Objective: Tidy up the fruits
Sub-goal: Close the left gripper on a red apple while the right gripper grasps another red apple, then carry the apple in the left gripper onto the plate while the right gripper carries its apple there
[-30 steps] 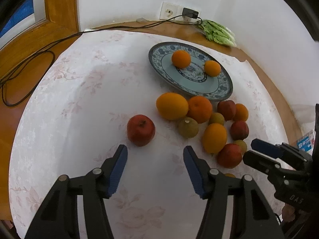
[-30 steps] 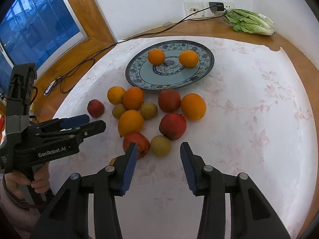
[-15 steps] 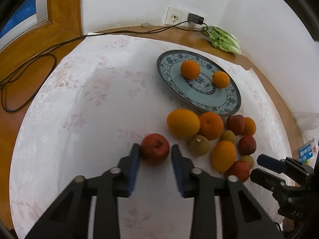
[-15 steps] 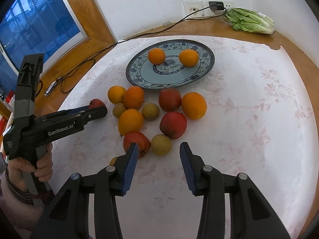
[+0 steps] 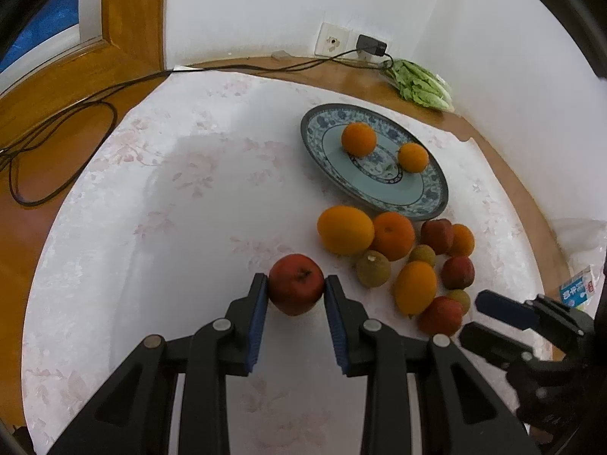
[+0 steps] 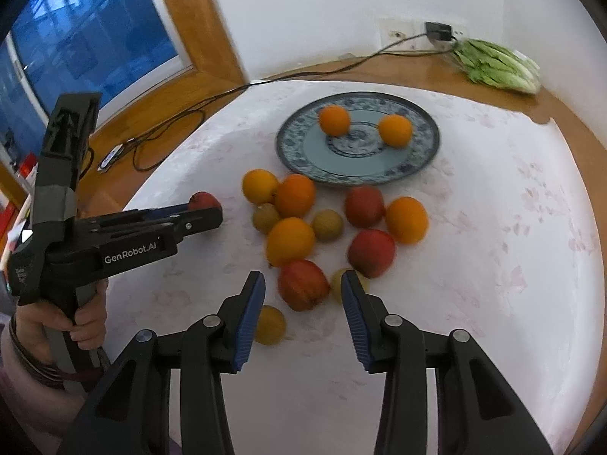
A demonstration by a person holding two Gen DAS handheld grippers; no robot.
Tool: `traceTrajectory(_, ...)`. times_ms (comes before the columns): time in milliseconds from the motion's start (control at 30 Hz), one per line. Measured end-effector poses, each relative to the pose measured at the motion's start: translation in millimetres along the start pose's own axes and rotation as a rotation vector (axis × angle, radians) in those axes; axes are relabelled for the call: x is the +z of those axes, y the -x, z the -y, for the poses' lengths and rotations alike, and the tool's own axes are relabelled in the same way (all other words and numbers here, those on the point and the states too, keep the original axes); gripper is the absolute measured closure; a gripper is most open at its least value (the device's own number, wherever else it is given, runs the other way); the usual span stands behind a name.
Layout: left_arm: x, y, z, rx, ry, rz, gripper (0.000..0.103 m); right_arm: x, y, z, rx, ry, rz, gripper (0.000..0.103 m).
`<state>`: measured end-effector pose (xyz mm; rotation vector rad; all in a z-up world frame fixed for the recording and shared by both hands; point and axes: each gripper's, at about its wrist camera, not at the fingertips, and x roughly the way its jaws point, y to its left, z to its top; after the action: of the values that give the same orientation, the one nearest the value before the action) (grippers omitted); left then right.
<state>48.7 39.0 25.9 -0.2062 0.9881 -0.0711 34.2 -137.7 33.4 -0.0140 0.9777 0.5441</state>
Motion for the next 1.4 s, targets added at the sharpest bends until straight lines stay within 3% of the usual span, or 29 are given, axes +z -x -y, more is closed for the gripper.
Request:
traceTrajectory(533, -2.4, 2.7, -0.6, -0.005, 0.000, -0.005, 0.072, 0.8, -34.6, -14.7, -0.081, 0.098, -0.081, 0.063)
traceTrajectory(1400, 0.3, 1.8, 11.4, -0.026, -0.030, -0.010, 0.072, 2.1, -15.8, -1.0, -0.028, -0.002, -0.016, 0.066)
